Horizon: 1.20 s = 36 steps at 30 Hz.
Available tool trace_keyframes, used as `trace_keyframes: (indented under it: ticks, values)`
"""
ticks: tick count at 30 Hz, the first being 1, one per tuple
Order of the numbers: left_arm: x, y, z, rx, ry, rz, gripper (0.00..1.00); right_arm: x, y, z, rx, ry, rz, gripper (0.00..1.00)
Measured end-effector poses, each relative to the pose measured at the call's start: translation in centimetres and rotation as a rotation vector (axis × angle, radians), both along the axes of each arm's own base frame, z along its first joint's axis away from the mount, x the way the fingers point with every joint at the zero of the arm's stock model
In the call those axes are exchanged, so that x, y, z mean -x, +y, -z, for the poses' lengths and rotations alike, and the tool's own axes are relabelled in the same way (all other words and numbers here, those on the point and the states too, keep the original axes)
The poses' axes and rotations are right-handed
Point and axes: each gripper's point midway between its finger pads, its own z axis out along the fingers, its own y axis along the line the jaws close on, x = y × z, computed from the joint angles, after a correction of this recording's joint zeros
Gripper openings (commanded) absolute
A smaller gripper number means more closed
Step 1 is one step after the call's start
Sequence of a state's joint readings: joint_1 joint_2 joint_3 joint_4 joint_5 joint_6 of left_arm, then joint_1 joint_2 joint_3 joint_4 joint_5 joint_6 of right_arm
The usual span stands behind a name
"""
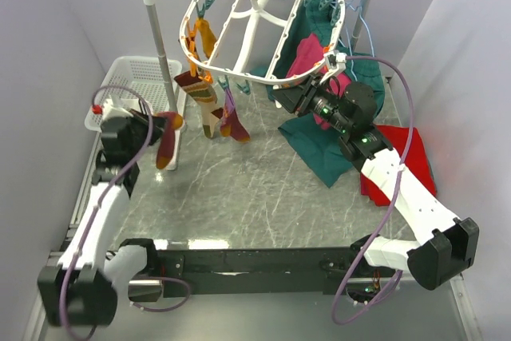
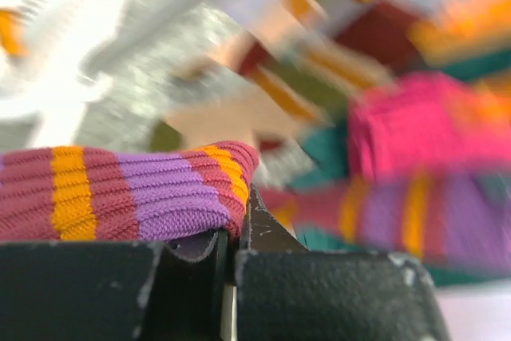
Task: Remove the socks clipped to the hanger
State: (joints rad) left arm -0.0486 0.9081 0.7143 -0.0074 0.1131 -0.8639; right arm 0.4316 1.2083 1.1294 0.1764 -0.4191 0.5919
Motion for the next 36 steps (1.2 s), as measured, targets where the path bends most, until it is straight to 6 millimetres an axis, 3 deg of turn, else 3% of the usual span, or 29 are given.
trace_keyframes:
  ticks: [5, 12, 15, 17, 18, 20, 21, 25, 28, 31, 36]
  values:
    - [-4.6, 5.7, 0.6, 0.049, 0.084, -0.147, 0.01, 0.0, -0.1, 0.2, 0.008, 0.003, 0.002, 0.0]
    - [-12.4, 13.4, -3.6, 0.066, 0.043, -0.274, 0.01, 0.4, -0.3, -0.2, 0.007, -0.006, -0.002, 0.0]
    - [-15.5, 15.2, -4.0, 0.069, 0.043, -0.278, 0.04, 0.5, -0.2, -0.3, 0.007, -0.009, -0.008, 0.0]
    - [-17.1, 15.7, -3.3, 0.072, 0.058, -0.255, 0.18, 0.6, -0.2, -0.3, 0.006, -0.009, -0.011, 0.0]
    - [-17.8, 15.7, -2.5, 0.075, 0.076, -0.241, 0.42, 0.6, -0.2, -0.3, 0.006, -0.009, -0.012, 0.0]
    - [-19.2, 15.7, -0.5, 0.076, 0.117, -0.207, 0.66, 0.6, -0.2, -0.3, 0.006, -0.01, -0.015, 0.0]
    - [-19.6, 15.6, 0.6, 0.08, 0.145, -0.192, 0.89, 0.6, -0.2, -0.3, 0.005, -0.009, -0.015, 0.0]
    - [-19.2, 15.1, 5.1, 0.115, 0.273, -0.175, 0.96, 0.6, -0.2, -0.2, 0.007, -0.007, -0.015, 0.01]
    - [-18.0, 14.7, 5.9, 0.118, 0.31, -0.184, 0.94, 0.6, -0.2, -0.1, 0.01, -0.003, -0.015, 0.01]
    - [-16.9, 14.3, 3.7, 0.107, 0.287, -0.194, 0.89, 0.6, -0.2, 0.0, 0.012, 0.0, -0.015, 0.01]
    - [-12.8, 11.6, -4.7, 0.068, 0.097, -0.17, 0.77, 0.7, -0.2, 0.0, 0.013, 0.004, -0.015, 0.01]
